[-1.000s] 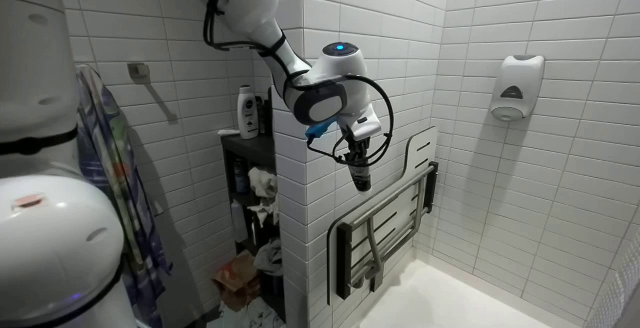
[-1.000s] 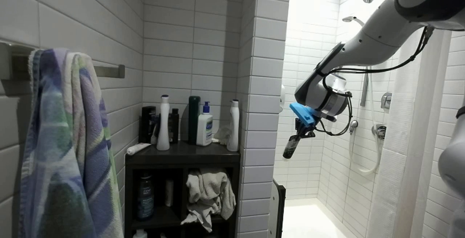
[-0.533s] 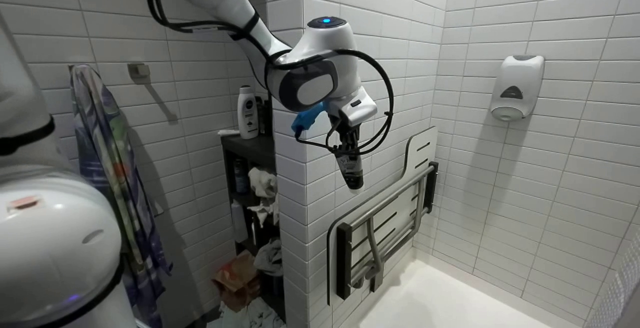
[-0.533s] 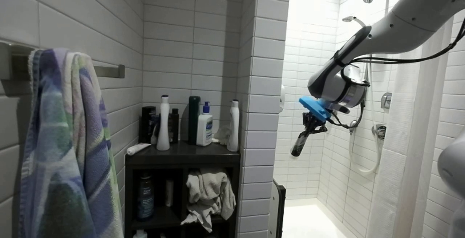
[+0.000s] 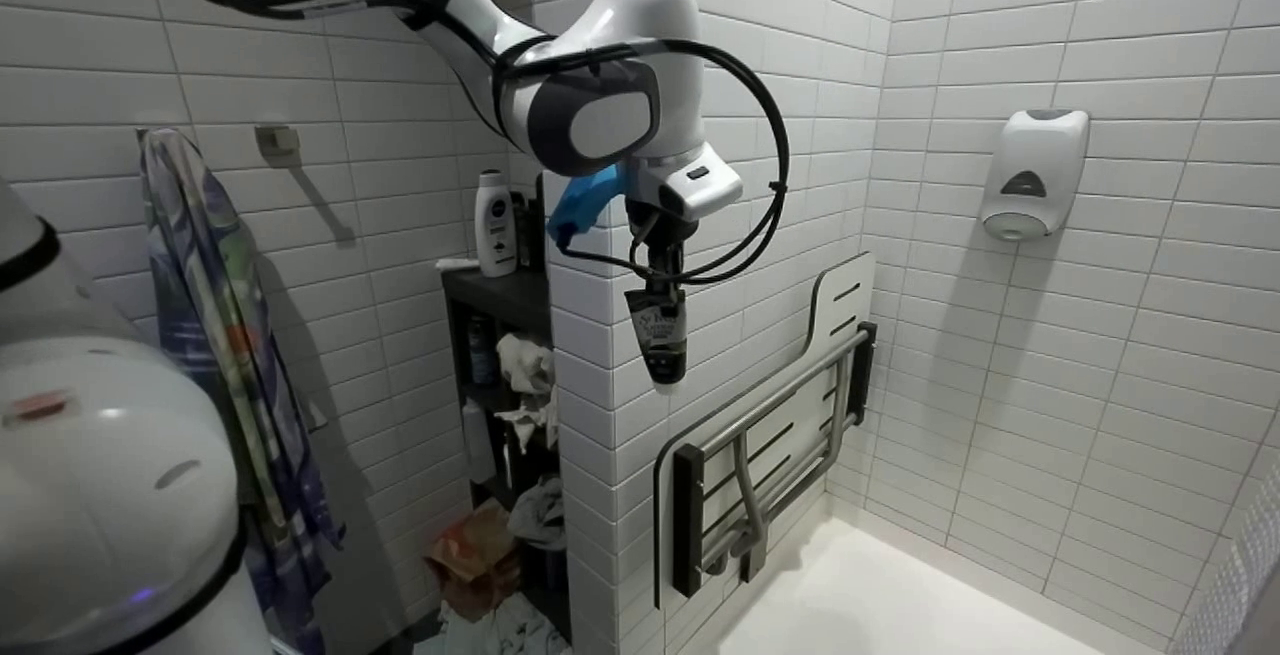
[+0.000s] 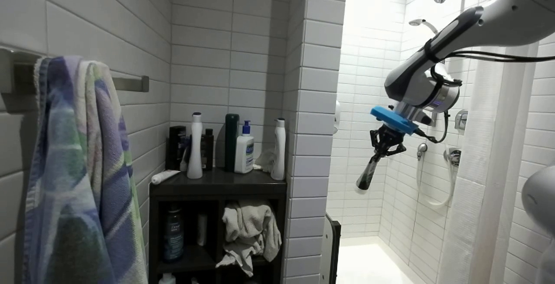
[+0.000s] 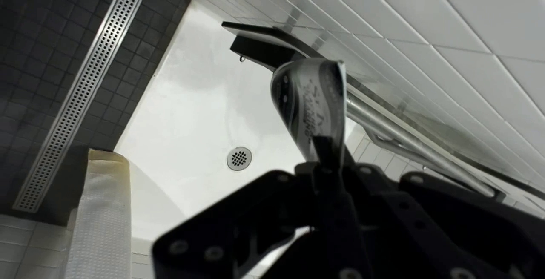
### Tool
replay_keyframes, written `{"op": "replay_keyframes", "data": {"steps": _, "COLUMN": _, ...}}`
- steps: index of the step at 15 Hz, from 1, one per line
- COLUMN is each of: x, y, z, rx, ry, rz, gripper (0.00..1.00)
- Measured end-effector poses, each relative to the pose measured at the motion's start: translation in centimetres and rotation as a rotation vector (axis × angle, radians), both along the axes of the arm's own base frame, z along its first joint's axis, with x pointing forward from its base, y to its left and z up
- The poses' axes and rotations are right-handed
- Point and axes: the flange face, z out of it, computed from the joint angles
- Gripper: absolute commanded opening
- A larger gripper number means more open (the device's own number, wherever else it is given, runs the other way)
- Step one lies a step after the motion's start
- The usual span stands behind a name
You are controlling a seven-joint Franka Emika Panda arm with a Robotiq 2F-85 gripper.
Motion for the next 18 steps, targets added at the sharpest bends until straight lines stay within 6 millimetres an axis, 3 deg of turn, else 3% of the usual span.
{"op": "replay_keyframes", "data": {"steps": 7, "x": -2.1, "y": 2.6, "z": 1.4, "rx": 0.034, "ry": 0.058, "rz": 0.218, "gripper": 0.01}}
{"op": "replay_keyframes", "data": {"steps": 18, "x": -1.1, "y": 8.0, "z": 1.1, "rx": 0.085, "ry": 0.026, "rz": 0.473, "gripper": 0.01}}
